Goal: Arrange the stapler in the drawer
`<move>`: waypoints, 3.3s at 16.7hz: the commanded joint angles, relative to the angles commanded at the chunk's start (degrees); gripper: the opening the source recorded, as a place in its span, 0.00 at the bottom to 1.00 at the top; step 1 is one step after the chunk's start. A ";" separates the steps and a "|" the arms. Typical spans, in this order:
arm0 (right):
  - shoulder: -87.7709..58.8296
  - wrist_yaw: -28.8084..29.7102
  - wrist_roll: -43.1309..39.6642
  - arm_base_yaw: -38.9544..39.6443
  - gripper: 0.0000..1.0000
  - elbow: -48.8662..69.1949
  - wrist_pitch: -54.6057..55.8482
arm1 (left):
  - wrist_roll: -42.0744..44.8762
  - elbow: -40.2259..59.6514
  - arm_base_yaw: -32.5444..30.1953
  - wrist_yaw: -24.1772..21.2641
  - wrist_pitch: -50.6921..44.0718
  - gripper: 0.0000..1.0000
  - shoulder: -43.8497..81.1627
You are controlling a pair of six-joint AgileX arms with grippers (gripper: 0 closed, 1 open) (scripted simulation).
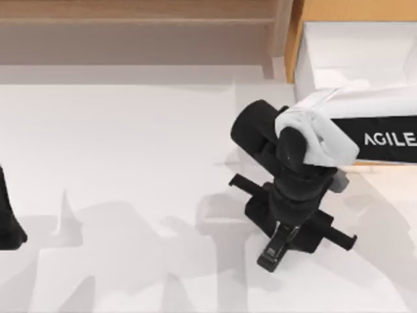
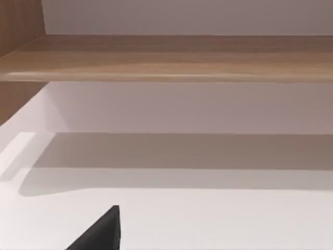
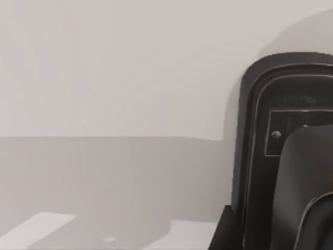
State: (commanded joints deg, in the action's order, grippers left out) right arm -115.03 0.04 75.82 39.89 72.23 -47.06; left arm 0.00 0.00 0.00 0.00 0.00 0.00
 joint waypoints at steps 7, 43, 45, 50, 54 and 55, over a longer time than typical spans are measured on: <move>2.09 0.00 0.06 -0.16 0.00 2.47 -4.68 | 0.00 0.00 0.00 0.00 0.00 1.00 0.00; -19.70 -2.25 -67.66 -33.21 0.00 43.01 -19.61 | 0.00 0.00 0.00 0.00 0.00 1.00 0.00; -19.69 -2.19 -67.52 -32.92 0.00 42.84 -19.34 | 0.00 0.00 0.00 0.00 0.00 1.00 0.00; -20.19 -2.24 -67.59 -33.14 0.00 41.60 -17.71 | 0.00 0.00 0.00 0.00 0.00 1.00 0.00; -20.19 -2.24 -67.59 -33.14 0.08 41.58 -17.70 | 0.00 0.00 0.00 0.00 0.00 1.00 0.00; -20.19 -2.24 -67.59 -33.14 0.15 41.58 -17.70 | 0.00 0.00 0.00 0.00 0.00 1.00 0.00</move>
State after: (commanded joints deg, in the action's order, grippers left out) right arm -135.22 -2.19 8.23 6.75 113.81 -64.76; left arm 0.00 0.00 0.00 0.00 0.00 0.00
